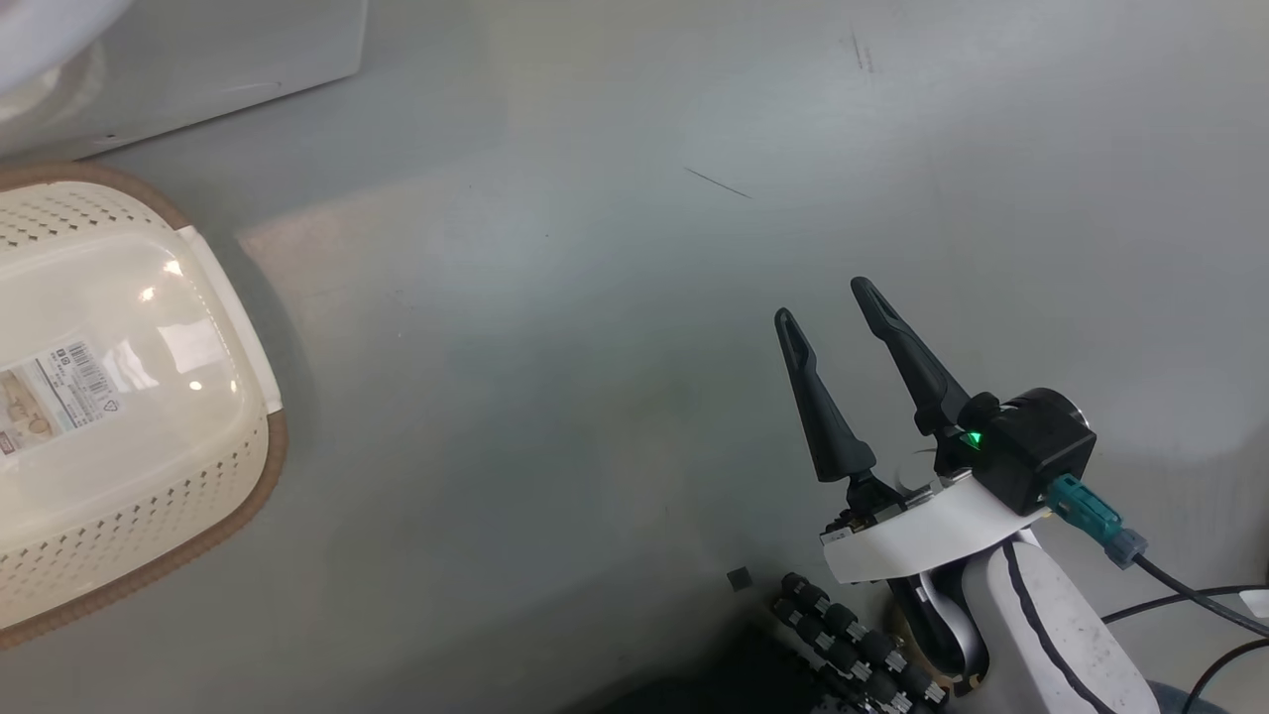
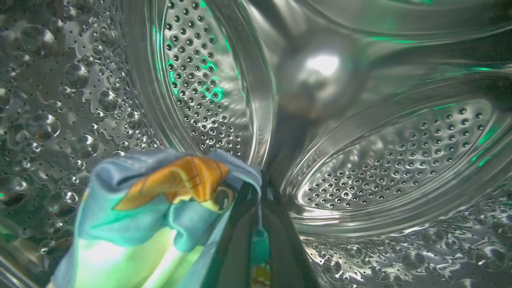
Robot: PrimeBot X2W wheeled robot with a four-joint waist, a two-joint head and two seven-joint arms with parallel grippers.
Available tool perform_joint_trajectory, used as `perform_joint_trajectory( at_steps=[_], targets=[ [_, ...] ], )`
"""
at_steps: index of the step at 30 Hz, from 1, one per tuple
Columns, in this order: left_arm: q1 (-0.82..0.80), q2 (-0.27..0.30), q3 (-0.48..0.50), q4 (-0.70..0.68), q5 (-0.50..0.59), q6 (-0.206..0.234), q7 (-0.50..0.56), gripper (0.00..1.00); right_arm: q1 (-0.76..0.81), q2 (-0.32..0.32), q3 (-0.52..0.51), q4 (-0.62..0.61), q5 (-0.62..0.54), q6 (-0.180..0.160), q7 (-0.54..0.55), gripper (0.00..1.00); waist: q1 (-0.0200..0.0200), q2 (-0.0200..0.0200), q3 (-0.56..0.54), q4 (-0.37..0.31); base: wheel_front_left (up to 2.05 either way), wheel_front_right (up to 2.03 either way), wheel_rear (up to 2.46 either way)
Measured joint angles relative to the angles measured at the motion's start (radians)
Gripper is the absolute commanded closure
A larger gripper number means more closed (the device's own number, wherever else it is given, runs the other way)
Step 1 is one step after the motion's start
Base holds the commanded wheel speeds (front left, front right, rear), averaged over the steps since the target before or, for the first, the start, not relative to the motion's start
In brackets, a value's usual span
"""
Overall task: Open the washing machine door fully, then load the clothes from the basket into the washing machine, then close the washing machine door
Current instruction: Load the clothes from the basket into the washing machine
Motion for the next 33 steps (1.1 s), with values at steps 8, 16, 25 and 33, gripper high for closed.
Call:
perform_joint_trajectory(
  at_steps=[8,16,25,33],
  targets=[
    [0.005,0.007,-0.078,0.082,0.063,0.000,0.008,0.28,0.000,0.001,0.000,-0.001,0.000,-0.007,0.000,0.00,0.0000,0.0000,0.004,0.003,0.00,0.00,0.00],
    [0.021,0.008,-0.142,0.130,0.144,0.022,-0.004,0.00,0.000,0.000,-0.022,0.002,-0.002,-0.016,0.000,0.00,0.0000,0.0000,-0.013,0.022,0.00,0.00,0.00],
    [0.103,-0.010,-0.159,0.204,0.167,0.059,-0.071,0.00,-0.006,0.000,-0.037,0.021,-0.005,-0.017,0.000,0.00,0.0000,0.0000,-0.052,0.049,0.00,0.00,0.00],
    [0.185,-0.080,-0.154,0.264,0.164,0.064,-0.108,0.00,-0.014,0.000,-0.054,0.053,-0.011,-0.016,0.000,0.00,0.0000,0.0000,-0.124,0.080,0.00,0.00,0.00]
  ],
)
